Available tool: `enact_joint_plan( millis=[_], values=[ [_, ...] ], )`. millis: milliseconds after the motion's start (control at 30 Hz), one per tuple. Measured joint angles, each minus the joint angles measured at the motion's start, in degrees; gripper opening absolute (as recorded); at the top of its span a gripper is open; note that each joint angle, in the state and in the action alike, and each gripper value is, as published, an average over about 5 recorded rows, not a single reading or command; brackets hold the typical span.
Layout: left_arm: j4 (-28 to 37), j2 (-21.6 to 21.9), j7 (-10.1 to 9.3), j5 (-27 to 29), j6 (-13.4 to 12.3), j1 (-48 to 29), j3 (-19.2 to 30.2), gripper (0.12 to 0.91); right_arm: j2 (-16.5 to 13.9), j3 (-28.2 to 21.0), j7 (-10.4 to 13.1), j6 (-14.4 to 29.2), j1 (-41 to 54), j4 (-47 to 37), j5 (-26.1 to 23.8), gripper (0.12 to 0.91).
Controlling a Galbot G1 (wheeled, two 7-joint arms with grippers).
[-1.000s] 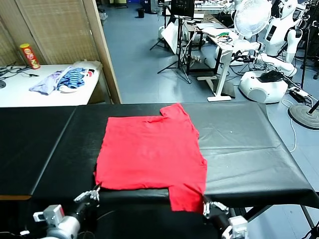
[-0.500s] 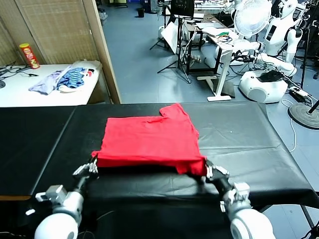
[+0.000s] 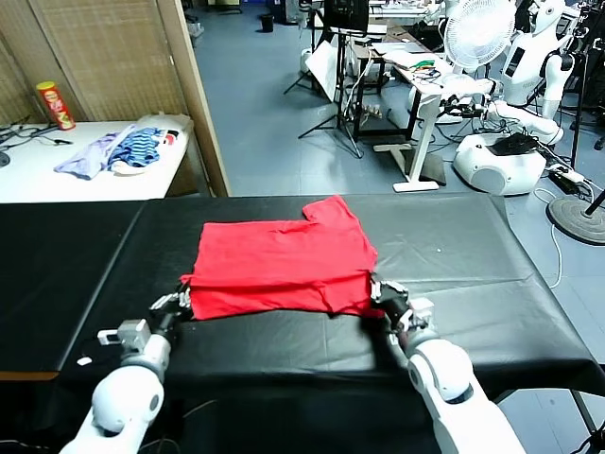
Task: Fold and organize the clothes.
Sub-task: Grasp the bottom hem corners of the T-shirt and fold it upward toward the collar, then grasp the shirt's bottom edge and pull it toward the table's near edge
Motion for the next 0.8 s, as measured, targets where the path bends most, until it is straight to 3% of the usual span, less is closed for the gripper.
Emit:
enact_joint_plan(
  millis=[67,167,300,433,533,600,700,800],
  values=[
    [-0.8,0.2,0.24,0.2,0.3,0.9,-0.2,0.608,-0.1,0.3,0.1,0.1,-2.1,0.8,-0.7,0.761],
    [-2.2,0.6,0.74,-0.3,0.9,2.3,-0.5,0.740,0.0,0.5,0.2,0.2,-4.2,1.2,-1.5,0.764],
    [-3.2,0.8,1.35,-3.4,2.3,3.6,-1.1,0.794,0.3,0.2,0.3,0.3,-5.2,1.2,-2.4,0.646],
    [-3.0,1.0,1.87,-7.0,3.5,3.9,-1.6,0.797,0.6,-0.3,0.3,0.3,-5.2,0.5,-3.1,0.450],
    [-2.2,1.1,2.26,-8.9,4.2,3.6,-1.7,0.759,0.9,-0.5,0.3,0.3,-5.1,-0.1,-3.1,0.313],
    [-1.5,1.1,2.53,-10.2,4.6,3.3,-1.7,0.678,1.0,-0.6,0.4,0.2,-5.1,-0.2,-3.1,0.236],
    [-0.3,1.1,2.72,-11.1,5.0,2.9,-1.6,0.511,0.9,-0.5,1.0,-0.2,-5.2,0.1,-2.8,0.160],
    [0.7,1.4,2.92,-10.8,5.1,2.7,-1.5,0.343,0.4,-0.2,2.3,-1.8,-5.5,1.1,-2.0,0.138]
  ],
)
